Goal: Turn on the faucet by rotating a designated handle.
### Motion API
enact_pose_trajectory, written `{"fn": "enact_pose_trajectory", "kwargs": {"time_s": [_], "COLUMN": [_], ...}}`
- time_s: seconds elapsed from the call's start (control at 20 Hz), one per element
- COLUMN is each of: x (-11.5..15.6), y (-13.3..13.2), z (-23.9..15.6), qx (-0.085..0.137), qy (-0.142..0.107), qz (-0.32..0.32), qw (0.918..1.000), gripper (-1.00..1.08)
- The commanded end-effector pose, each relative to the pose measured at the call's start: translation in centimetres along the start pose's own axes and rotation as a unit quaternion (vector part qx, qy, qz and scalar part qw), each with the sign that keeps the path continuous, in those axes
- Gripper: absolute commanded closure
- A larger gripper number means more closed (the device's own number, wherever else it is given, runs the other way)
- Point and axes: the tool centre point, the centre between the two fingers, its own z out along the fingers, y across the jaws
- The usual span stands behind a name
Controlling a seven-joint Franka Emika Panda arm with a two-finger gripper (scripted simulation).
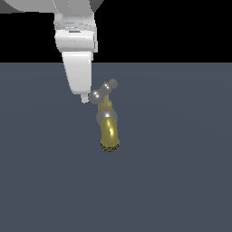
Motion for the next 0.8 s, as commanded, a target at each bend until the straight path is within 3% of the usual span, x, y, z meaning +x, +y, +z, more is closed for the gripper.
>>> {"fn": "enact_pose_trajectory", "kwargs": {"time_s": [0.0,0.75], "x": [0.6,10.1], "y": [0.1,1.5], "z": [0.0,0.1], "qx": [0.000,-0.002], "qy": [0.000,0.001], "qz": [0.001,0.012], "qw": [1.0000,0.9999], "gripper": [1.08,1.08]}}
